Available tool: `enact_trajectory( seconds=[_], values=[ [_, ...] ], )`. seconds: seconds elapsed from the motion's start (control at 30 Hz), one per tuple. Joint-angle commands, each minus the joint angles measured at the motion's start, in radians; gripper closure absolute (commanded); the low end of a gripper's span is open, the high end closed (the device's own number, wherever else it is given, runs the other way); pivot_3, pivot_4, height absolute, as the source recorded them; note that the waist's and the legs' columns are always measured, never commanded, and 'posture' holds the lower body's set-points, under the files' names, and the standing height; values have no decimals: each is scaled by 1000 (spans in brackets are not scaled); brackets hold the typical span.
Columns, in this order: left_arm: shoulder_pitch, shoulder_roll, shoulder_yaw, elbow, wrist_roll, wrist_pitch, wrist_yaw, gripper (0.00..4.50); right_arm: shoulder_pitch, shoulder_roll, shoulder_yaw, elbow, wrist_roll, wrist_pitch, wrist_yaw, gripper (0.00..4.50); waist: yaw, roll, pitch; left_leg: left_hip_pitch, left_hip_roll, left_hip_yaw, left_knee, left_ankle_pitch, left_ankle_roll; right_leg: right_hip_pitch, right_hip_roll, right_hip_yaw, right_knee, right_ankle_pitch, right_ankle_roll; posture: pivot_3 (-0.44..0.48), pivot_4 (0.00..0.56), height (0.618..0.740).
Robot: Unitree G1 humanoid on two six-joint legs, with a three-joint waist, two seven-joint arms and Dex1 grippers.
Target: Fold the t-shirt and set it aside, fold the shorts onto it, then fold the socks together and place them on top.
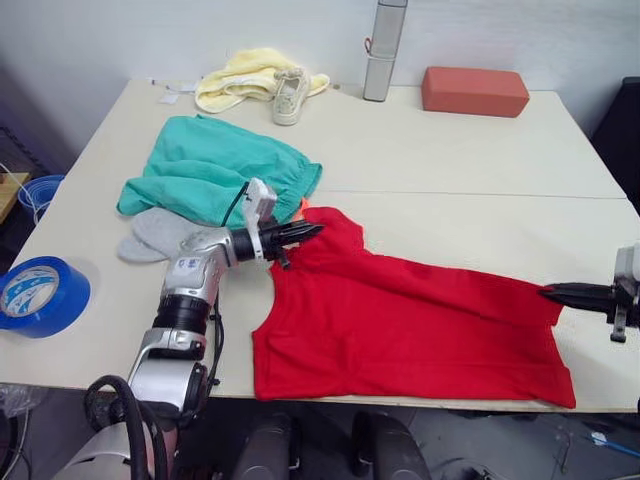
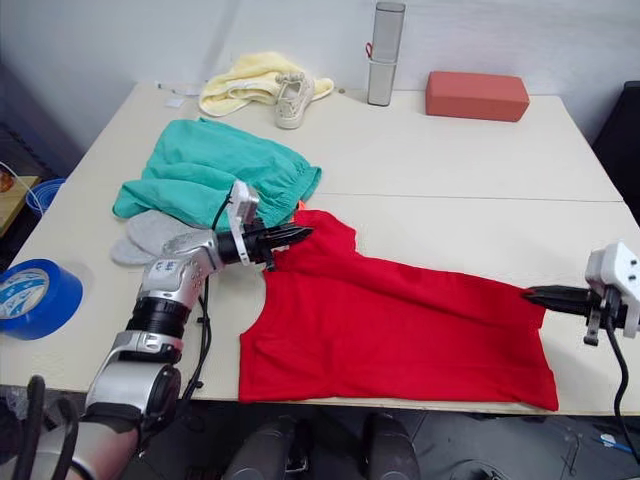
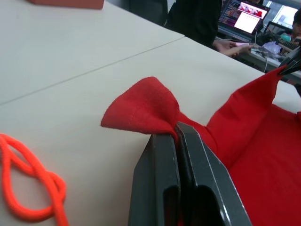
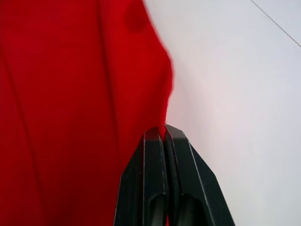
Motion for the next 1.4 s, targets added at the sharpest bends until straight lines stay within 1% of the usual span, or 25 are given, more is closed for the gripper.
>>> enact_trajectory(
  seconds=[0.03,0.2,0.33,0.5,0.63,0.83,1.0,1.17,1.3,1.4],
  values=[
    [44,23,-6,-49,11,-179,-46,4500,34,11,-48,-17,11,-130,6,4476,1,0,0,0,0,0,0,0,0,0,0,0,0,0,0,0,150,740],
    [122,48,-32,-37,34,-386,-122,4500,73,48,-35,18,2,-278,4,4476,-1,0,0,1,0,0,-1,0,0,0,0,0,0,0,0,0,150,740],
    [156,58,-48,-5,48,-527,-149,4500,87,82,-13,64,-17,-407,0,4476,0,0,0,1,0,-1,-1,0,1,1,0,0,-1,0,0,0,150,740],
    [171,74,-59,26,57,-627,-175,4500,84,103,15,87,-26,-511,2,4476,-2,0,0,1,0,-1,-1,-1,1,1,-1,-1,-1,0,0,0,150,740],
    [192,98,-84,38,68,-706,-218,4500,119,97,30,95,-20,-550,14,4476,-2,0,0,2,0,-1,-1,-1,1,1,-1,-1,0,0,0,0,150,740],
    [223,117,-102,32,69,-757,-231,4500,145,81,26,129,-20,-598,13,4476,-2,0,0,2,0,-1,-1,-2,3,2,-1,-1,-1,0,0,0,150,740],
    [242,137,-131,49,88,-834,-254,4500,145,69,31,157,-33,-627,8,4476,-5,0,0,2,0,-2,-2,-2,2,2,-1,-1,-1,0,0,0,150,740],
    [253,153,-154,66,97,-896,-276,4500,145,60,47,194,-71,-689,-8,4476,-8,0,0,2,0,-2,-2,-2,2,2,-2,-1,-1,0,0,0,150,740],
    [260,164,-156,80,93,-884,-270,4500,137,48,45,224,-98,-675,-68,4476,-12,0,0,2,0,-2,-2,-3,2,2,-2,-1,-1,0,0,0,150,740],
    [263,165,-149,68,70,-829,-269,4500,148,44,47,196,-62,-598,-59,4476,-17,0,0,2,0,-3,-2,-3,2,2,-2,-2,-1,0,0,0,150,740]
  ],
)
